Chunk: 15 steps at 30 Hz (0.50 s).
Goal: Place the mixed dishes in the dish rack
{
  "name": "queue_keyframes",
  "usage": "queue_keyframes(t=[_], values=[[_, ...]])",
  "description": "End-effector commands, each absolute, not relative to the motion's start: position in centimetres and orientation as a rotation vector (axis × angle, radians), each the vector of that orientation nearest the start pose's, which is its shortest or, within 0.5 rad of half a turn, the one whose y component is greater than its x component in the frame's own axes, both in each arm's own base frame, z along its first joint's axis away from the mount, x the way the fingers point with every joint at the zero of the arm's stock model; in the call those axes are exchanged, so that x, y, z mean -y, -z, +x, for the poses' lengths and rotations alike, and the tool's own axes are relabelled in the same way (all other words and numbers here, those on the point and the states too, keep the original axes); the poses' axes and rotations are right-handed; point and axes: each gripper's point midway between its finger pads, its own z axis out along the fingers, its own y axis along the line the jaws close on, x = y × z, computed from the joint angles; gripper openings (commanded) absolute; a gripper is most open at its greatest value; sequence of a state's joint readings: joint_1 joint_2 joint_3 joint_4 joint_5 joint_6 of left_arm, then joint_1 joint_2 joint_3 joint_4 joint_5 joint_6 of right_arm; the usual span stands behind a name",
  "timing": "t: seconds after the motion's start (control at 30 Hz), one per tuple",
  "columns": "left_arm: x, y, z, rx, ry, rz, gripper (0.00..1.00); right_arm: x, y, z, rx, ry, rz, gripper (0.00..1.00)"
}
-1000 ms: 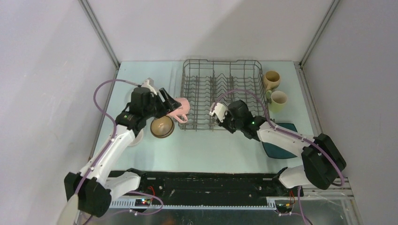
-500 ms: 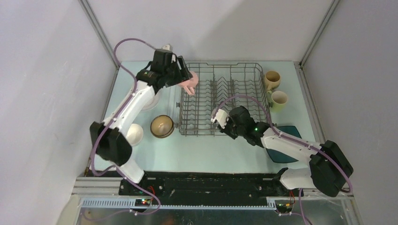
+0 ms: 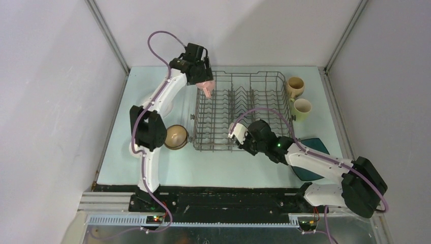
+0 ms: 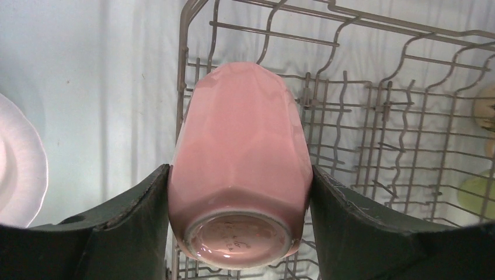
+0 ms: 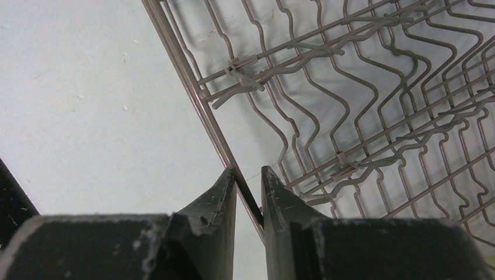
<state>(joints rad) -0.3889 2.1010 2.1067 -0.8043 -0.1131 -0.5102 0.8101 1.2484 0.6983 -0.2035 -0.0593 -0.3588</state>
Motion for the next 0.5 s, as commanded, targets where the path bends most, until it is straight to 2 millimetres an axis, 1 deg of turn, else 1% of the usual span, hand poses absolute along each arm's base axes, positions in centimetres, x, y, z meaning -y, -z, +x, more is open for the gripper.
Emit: queue_keyframes(t=[0.0, 0.03, 0.07, 0.1, 0.13, 0.17, 0.23, 0.37, 0.47], values=[[21.5, -23.2, 52.7, -2.259, 0.306, -0.158, 0.00, -24.1, -9.8, 22.4, -1.945, -0.351, -1.244, 0.00], [21.7, -22.1, 53.0, -2.280, 0.293, -0.152, 0.00, -24.2, -9.8, 22.4, -1.941, -0.353, -1.246, 0.00], [21.8, -22.2, 53.1, -2.279, 0.294, -0.150, 0.00, -24.3, -9.9, 22.4, -1.939, -0.355, -1.245, 0.00], [22.2, -21.2, 53.4, -2.296, 0.295, -0.144, 0.00, -24.4, -9.9, 22.3, -1.935, -0.359, -1.247, 0.00], [22.5, -21.2, 53.8, -2.284, 0.307, -0.142, 0.00, -24.5, -9.9, 22.3, -1.931, -0.363, -1.250, 0.00], [22.9, -20.8, 54.2, -2.282, 0.327, -0.137, 0.00, -24.6, -9.9, 22.2, -1.924, -0.367, -1.253, 0.00], [23.3, -20.1, 54.9, -2.284, 0.327, -0.136, 0.00, -24.9, -9.8, 21.8, -1.916, -0.379, -1.262, 0.00], [23.4, -18.2, 55.8, -2.301, 0.300, -0.135, 0.00, -25.2, -9.4, 21.4, -1.906, -0.394, -1.270, 0.00], [23.1, -16.9, 56.0, -2.321, 0.264, -0.132, 0.00, -25.2, -9.2, 21.4, -1.906, -0.397, -1.264, 0.00]])
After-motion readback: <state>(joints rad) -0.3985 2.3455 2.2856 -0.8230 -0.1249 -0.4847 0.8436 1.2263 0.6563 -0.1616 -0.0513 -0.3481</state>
